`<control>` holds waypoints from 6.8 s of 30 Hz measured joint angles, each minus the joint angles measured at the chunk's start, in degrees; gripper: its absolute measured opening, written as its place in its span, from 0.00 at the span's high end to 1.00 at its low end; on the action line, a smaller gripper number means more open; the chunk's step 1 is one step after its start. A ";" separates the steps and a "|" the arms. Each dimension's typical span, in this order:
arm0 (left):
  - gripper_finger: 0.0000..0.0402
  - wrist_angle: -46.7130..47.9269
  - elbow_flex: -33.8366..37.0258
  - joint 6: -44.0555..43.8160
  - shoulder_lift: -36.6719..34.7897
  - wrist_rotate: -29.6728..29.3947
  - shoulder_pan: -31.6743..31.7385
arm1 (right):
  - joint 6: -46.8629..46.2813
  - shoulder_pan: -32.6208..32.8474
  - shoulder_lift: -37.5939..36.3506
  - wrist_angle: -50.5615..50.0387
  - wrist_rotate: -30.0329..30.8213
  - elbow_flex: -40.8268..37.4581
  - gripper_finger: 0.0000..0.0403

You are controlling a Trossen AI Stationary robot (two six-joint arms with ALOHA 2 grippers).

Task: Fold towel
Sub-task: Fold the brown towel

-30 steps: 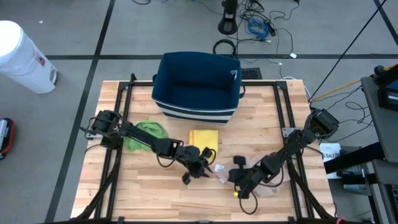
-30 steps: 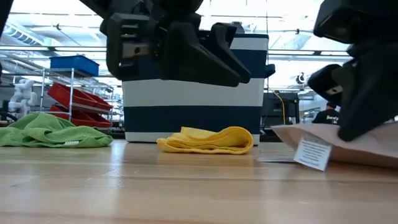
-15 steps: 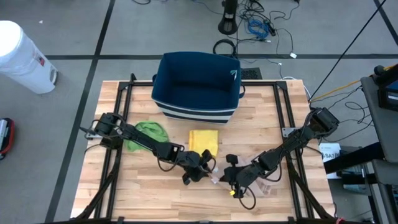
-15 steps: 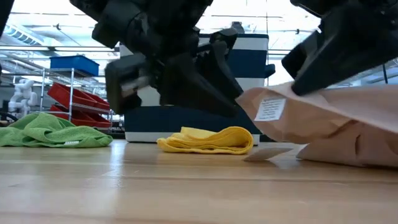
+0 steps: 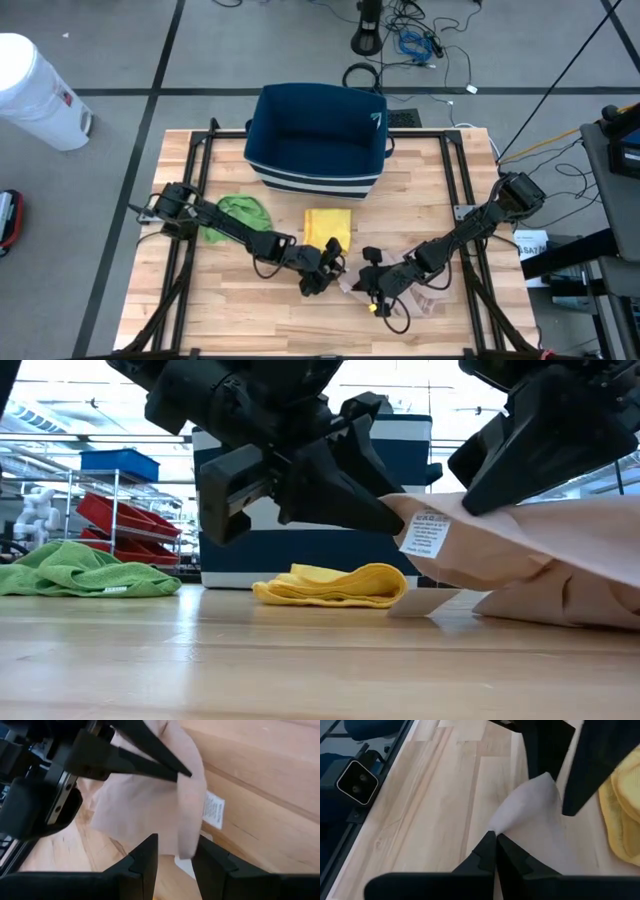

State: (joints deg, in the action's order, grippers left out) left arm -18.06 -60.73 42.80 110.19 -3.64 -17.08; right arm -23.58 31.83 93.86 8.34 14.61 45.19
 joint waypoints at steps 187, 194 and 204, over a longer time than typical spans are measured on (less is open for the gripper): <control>1.00 41.62 -2.91 -23.77 -24.30 -39.60 -0.35 | -13.68 13.18 7.17 -50.34 9.51 27.82 0.66; 1.00 41.66 -2.91 -25.37 -24.30 -32.95 3.73 | -12.60 13.37 9.49 -41.01 8.77 22.40 0.69; 1.00 41.62 -2.91 -25.79 -24.30 -29.42 4.70 | -11.92 13.70 13.76 -44.45 7.95 22.47 0.70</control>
State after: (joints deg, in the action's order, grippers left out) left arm 23.55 -63.64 17.00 85.89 -33.06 -12.38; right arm -35.50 45.54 107.62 -36.11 22.57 67.66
